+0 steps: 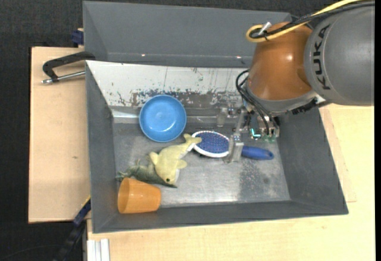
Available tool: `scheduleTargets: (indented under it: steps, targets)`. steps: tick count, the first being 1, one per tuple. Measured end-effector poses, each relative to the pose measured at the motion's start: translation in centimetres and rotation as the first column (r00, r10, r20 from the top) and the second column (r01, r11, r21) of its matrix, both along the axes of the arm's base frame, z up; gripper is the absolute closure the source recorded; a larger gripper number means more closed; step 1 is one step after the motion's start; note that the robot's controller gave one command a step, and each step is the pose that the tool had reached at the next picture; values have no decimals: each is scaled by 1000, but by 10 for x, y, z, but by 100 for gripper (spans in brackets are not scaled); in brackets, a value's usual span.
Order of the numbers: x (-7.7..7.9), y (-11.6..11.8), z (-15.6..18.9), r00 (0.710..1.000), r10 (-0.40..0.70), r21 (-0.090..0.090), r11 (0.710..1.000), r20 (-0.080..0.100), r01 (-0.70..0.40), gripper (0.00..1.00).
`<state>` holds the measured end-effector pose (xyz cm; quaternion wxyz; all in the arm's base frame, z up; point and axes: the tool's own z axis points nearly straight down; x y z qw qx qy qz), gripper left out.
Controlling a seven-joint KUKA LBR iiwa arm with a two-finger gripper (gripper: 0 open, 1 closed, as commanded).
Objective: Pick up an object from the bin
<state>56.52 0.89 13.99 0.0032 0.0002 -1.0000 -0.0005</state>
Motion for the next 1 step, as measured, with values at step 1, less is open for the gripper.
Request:
scheduleTargets:
  steps: [1]
  targets:
    - [11, 15, -71, 986, -167, 1, 986, 1, 167, 0]
